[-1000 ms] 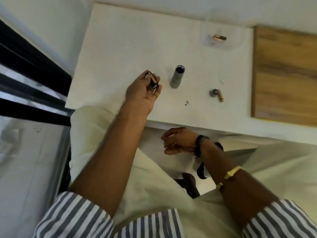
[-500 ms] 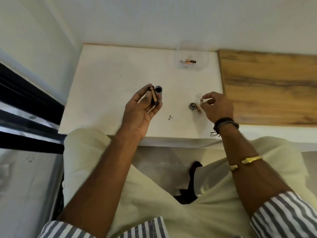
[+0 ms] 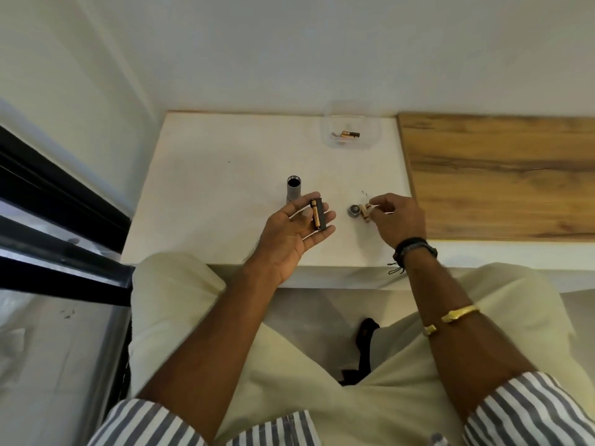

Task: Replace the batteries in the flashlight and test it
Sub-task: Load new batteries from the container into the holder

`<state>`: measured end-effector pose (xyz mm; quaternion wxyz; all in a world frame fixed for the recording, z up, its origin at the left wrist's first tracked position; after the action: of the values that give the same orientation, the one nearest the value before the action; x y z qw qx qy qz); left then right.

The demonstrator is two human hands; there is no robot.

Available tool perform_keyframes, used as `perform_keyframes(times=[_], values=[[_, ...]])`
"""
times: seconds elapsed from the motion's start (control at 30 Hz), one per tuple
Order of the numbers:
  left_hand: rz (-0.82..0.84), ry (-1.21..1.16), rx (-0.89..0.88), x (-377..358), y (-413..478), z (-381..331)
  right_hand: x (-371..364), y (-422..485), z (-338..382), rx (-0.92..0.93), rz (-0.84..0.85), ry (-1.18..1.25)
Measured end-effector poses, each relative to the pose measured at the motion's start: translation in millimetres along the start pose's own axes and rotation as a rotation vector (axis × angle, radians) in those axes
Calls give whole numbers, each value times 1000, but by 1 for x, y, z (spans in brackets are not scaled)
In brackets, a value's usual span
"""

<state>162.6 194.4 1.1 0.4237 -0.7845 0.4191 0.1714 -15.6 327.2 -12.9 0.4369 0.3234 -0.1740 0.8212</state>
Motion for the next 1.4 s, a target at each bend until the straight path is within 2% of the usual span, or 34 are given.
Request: perform_keyframes(times=[0.13, 0.3, 0.33, 0.43, 0.47, 0.63, 0.87, 0.97, 1.07, 1.2, 1.4], values=[[-23, 59, -21, -4, -3, 3, 6, -33, 36, -2, -7, 409], [-47, 105, -78, -7, -12, 13, 9, -69, 64, -73, 135, 636], [-49, 101, -81, -7, -14, 15, 8, -75, 67, -58, 156, 615], [-59, 128, -79, -5, -19, 17, 8, -85, 72, 175, 183, 336], [-67, 145, -82, -4, -20, 16, 8, -85, 74, 215, 193, 311], [-97, 195, -90, 7, -30, 12, 5, -89, 77, 174, 252, 468], [-138, 282, -84, 13, -35, 9, -2, -88, 78, 398, 201, 165], [-146, 297, -73, 14, -35, 8, -4, -90, 81, 567, 184, 5], [-157, 300, -56, 14, -32, 9, -6, -90, 82, 701, 189, -41], [-169, 301, -23, 16, -29, 10, -6, -90, 82, 703, 146, -69], [-207, 323, 13, 17, -29, 9, -7, -88, 84, 741, 181, -111]])
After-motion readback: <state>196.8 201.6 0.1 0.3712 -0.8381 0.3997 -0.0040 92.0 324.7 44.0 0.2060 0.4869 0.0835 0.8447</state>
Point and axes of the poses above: each hand's wrist, its own y-axis towards the middle knuckle, its own x-axis out of the back of the hand, z = x × y, the point moved 1 cm from there along y, towards the middle knuckle, and after that the axes turned 13 degrees about x, right-handed, at the moved point
